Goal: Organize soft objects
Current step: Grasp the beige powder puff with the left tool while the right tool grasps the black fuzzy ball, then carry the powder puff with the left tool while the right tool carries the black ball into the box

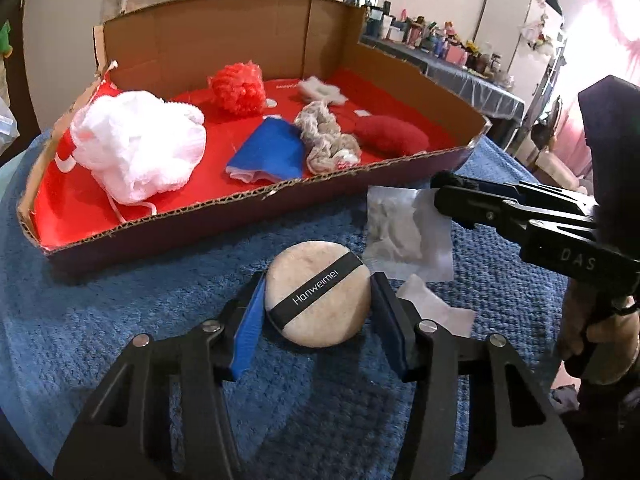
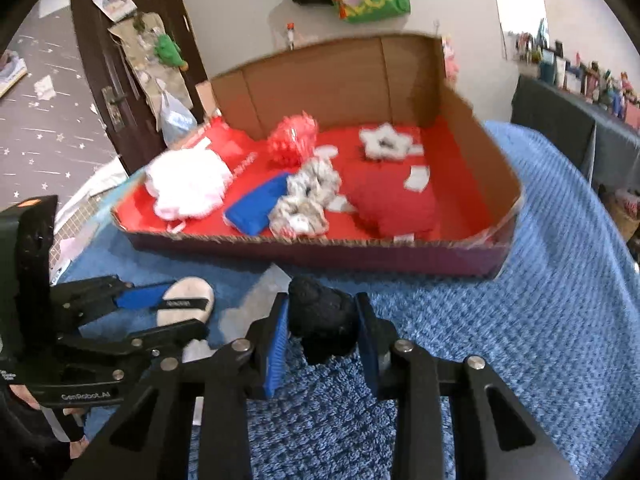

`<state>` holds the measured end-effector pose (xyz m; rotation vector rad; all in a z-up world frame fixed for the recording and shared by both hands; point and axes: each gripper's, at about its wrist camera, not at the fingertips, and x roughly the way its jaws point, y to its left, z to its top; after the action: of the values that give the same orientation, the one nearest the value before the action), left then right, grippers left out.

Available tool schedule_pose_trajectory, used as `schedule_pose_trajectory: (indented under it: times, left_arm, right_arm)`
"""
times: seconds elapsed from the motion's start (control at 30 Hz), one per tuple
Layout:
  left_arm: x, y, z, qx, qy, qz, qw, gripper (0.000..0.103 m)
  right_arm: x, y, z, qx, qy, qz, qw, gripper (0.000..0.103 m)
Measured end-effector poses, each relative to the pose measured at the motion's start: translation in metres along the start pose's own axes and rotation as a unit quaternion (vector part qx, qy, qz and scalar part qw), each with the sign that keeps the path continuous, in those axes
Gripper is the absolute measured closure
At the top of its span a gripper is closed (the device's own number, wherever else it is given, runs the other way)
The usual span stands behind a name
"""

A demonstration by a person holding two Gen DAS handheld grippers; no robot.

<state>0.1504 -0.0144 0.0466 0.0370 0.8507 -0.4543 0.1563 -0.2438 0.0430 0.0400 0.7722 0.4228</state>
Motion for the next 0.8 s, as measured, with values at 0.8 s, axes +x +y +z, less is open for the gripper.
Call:
schedule_pose_trajectory:
  times: [0.8]
  left_arm:
    - [0.0,0.003,-0.012,-0.01,0.007,0.009,0.9999,0.052]
  right_arm:
    - [-0.013,-0.009,-0.022,0.027,0.022,-0.008,0.999,0.036]
